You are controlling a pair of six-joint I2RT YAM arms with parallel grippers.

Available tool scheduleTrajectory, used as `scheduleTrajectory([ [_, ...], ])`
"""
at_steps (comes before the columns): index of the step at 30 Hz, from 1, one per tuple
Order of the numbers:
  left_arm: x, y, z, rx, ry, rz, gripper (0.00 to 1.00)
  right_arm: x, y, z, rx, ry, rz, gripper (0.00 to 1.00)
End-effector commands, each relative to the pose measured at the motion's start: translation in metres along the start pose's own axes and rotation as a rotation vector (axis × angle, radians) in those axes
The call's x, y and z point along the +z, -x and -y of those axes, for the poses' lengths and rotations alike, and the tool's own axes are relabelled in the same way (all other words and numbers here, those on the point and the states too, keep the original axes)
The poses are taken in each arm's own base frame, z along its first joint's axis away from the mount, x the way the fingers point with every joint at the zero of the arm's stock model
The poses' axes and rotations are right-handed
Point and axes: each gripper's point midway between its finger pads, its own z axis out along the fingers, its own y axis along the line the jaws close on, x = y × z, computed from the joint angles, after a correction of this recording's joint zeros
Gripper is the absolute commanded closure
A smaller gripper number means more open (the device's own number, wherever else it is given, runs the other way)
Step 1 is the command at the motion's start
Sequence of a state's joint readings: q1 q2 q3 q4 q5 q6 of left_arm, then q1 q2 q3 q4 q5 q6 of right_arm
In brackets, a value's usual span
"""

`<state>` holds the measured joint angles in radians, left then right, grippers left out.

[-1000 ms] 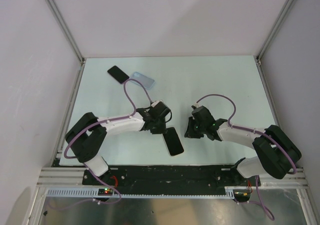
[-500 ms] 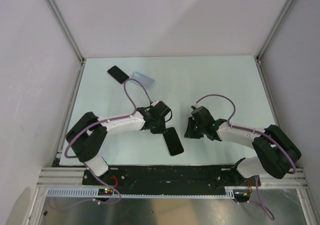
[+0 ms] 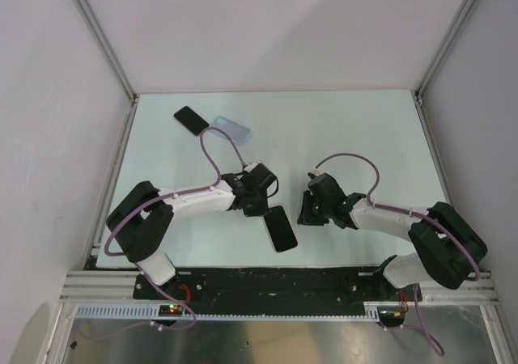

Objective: Put the phone into the phone case

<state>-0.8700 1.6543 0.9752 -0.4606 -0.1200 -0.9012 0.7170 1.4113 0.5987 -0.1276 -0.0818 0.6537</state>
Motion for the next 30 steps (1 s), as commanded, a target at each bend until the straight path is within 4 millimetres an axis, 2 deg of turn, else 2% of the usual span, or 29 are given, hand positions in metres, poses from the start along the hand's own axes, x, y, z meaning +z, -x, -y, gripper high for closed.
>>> scheduleTrajectory([
  [1,0.023,-0.023,0.002,0.003,0.005,-0.055,1.0,-0.019,0.029,-0.008,-0.036,-0.02,0.107,0.74],
  [5,0.023,-0.022,0.003,0.005,0.002,-0.053,1.0,-0.04,0.031,-0.016,-0.118,-0.04,0.161,0.64],
  [9,0.024,-0.022,0.004,0.009,0.0,-0.055,1.0,-0.046,0.012,-0.034,-0.229,-0.021,0.16,0.64],
  [14,0.024,-0.022,0.005,0.012,-0.002,-0.058,1.0,-0.046,-0.014,-0.061,-0.365,0.008,0.157,0.65],
  [21,0.024,-0.022,0.006,0.014,-0.004,-0.06,1.0,-0.039,-0.038,-0.093,-0.528,-0.002,0.166,0.67],
  [25,0.025,-0.022,0.005,0.016,-0.002,-0.061,1.0,-0.03,-0.05,-0.104,-0.574,-0.021,0.155,0.68],
  [30,0.026,-0.022,0.006,0.019,-0.001,-0.063,1.0,-0.021,-0.06,-0.106,-0.618,-0.076,0.147,0.7],
])
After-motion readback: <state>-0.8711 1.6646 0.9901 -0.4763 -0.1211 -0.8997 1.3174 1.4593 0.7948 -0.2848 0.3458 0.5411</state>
